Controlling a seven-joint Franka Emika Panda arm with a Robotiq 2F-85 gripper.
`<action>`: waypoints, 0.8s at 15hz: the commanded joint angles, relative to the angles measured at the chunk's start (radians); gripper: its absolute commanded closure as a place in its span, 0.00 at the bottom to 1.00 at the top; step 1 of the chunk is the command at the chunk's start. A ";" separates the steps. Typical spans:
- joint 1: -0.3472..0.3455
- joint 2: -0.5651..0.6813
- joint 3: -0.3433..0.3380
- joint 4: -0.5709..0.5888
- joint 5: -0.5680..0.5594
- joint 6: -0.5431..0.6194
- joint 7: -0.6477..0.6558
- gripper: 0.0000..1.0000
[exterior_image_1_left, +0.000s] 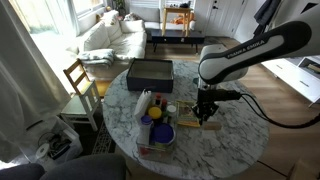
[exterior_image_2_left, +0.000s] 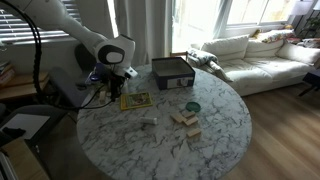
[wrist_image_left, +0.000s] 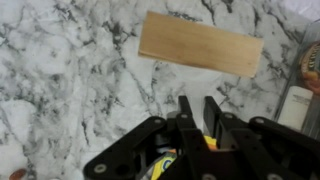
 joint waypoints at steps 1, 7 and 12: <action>0.004 -0.003 -0.006 0.002 0.010 -0.005 0.004 0.81; 0.005 -0.006 -0.006 0.002 0.017 -0.008 0.015 0.81; 0.000 -0.026 -0.012 0.054 0.074 -0.018 0.097 0.95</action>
